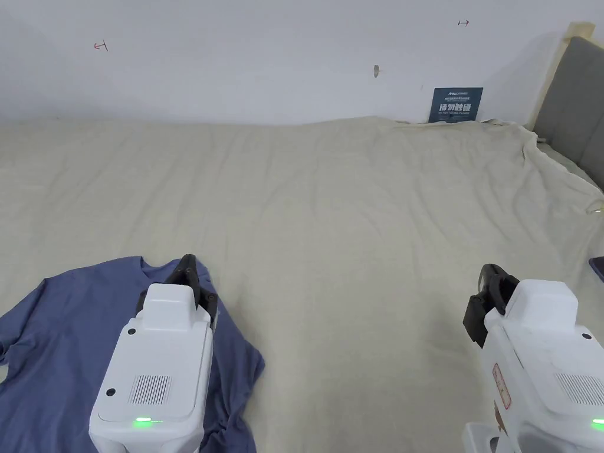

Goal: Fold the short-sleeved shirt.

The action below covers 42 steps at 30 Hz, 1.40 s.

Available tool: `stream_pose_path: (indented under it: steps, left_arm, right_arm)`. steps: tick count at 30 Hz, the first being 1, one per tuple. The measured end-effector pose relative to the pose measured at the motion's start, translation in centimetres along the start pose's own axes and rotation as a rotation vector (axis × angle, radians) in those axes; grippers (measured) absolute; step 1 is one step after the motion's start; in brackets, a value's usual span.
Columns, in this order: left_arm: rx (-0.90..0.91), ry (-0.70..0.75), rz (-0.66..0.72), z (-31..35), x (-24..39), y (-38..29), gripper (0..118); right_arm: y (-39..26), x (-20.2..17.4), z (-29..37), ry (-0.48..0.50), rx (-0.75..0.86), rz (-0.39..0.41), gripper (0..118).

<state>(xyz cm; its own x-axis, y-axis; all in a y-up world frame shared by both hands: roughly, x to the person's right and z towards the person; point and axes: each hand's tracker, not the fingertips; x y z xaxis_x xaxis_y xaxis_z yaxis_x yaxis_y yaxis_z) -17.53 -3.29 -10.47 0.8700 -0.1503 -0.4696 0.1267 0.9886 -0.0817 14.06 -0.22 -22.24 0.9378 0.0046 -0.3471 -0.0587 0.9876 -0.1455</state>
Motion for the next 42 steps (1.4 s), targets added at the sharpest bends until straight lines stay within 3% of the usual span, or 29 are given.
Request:
stream_pose_path:
  steps: [42]
  left_arm:
    - [0.012,0.029,0.042,0.2,-1.8,1.0,0]
  right_arm:
    - [0.8,-1.2,0.3,0.02,0.031,0.038,0]
